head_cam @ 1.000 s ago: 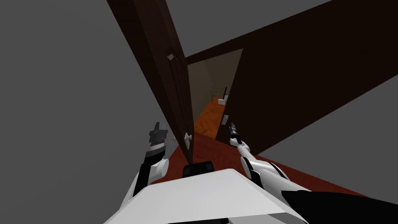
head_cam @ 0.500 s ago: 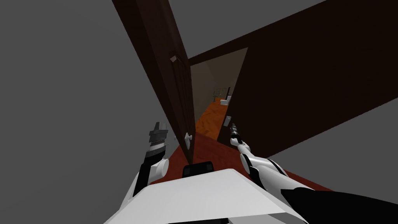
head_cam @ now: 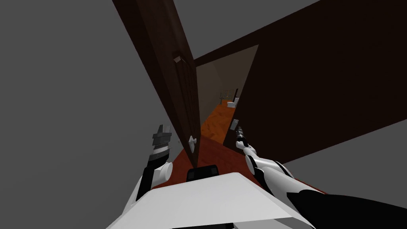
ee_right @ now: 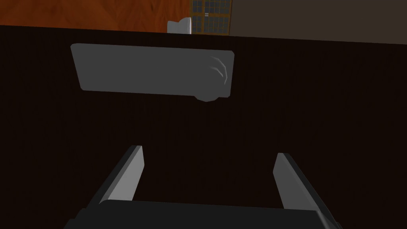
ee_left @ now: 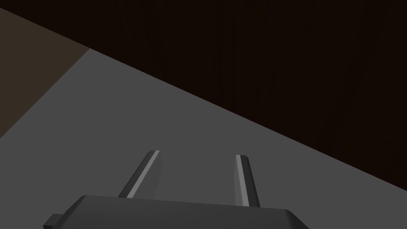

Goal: Pull the door open

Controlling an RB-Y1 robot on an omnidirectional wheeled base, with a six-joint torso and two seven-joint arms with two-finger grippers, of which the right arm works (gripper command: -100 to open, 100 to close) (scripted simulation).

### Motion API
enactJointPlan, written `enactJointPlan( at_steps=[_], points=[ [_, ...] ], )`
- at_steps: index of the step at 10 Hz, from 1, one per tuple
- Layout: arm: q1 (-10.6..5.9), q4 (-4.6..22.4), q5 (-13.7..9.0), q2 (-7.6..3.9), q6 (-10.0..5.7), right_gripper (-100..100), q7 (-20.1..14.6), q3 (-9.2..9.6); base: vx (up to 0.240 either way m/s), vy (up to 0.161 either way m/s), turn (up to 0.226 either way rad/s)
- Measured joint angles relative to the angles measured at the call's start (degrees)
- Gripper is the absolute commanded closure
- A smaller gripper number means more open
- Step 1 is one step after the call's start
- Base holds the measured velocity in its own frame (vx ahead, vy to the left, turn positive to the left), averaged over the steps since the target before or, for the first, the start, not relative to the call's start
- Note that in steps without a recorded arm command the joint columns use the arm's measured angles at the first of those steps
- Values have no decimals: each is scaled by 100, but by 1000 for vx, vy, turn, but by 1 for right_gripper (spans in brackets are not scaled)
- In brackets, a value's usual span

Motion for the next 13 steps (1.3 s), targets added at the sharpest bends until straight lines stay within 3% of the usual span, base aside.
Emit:
enactJointPlan(
  at_steps=[7, 9, 10, 11, 12, 13],
  points=[
    [-41, 95, -2, -18, -32, -100, -12, 0, 0, -8, 3],
    [46, -36, -54, -6, 29, -100, 60, -108, 29, -92, 226],
    [4, 81, -70, -48, -1, -100, 81, -139, 23, -141, 232],
    [61, 19, -122, -63, 23, -100, 138, -245, 12, -109, 156],
    [51, 83, -144, -81, 0, -100, 175, -292, 15, -72, 141],
    [-20, 328, -156, -147, -120, -100, 163, -314, 52, -120, 362]
  ],
)
